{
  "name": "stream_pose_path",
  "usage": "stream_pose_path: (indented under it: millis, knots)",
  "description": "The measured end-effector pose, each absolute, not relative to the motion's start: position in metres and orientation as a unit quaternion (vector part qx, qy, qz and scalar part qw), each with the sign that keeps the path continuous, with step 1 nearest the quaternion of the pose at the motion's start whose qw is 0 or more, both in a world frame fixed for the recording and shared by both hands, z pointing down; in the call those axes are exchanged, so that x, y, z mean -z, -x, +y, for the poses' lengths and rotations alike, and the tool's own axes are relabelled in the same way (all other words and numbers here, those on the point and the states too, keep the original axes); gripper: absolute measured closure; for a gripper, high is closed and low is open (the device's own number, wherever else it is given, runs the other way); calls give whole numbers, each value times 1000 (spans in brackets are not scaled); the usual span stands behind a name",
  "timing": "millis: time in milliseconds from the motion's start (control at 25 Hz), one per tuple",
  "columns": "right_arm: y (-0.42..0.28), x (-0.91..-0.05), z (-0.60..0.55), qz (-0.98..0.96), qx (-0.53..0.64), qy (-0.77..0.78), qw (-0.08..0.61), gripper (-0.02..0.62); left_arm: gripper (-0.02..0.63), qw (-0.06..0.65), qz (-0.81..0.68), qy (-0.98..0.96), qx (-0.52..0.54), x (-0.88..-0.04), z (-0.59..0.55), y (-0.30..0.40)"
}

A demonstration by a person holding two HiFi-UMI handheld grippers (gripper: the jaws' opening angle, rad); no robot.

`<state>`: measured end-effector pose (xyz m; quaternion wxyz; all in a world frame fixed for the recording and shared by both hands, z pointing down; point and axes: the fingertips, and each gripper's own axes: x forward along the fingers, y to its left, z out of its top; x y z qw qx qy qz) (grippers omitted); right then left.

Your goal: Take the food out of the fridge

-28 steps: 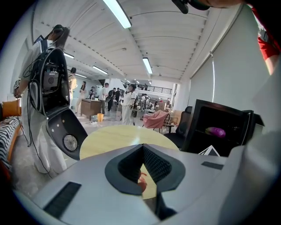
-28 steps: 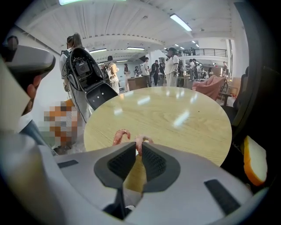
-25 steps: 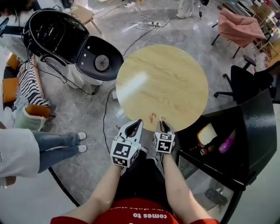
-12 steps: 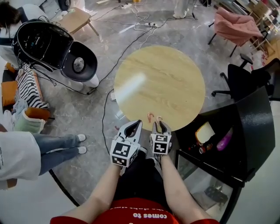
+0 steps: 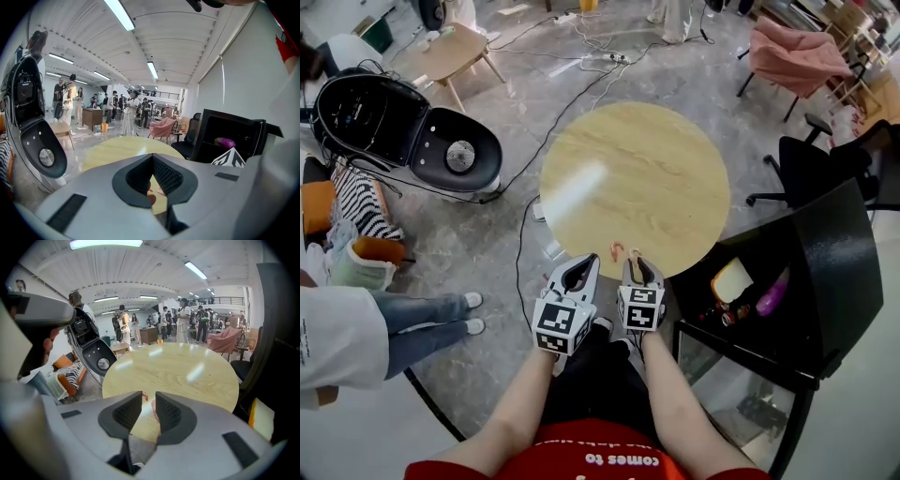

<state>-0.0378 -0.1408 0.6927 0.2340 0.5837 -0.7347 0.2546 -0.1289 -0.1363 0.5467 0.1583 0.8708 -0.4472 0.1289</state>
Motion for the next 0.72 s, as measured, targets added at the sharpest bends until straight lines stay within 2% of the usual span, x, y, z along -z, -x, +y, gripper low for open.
stream_pose_path:
  millis: [440, 720]
  knots:
    - [3, -550, -146, -749, -185, -627, 107, 511, 603, 120, -424, -893, -97, -486, -144, 84]
    - [-28, -499, -126, -742, -147, -651, 64, 511, 603, 94, -382, -916, -74, -457, -132, 39]
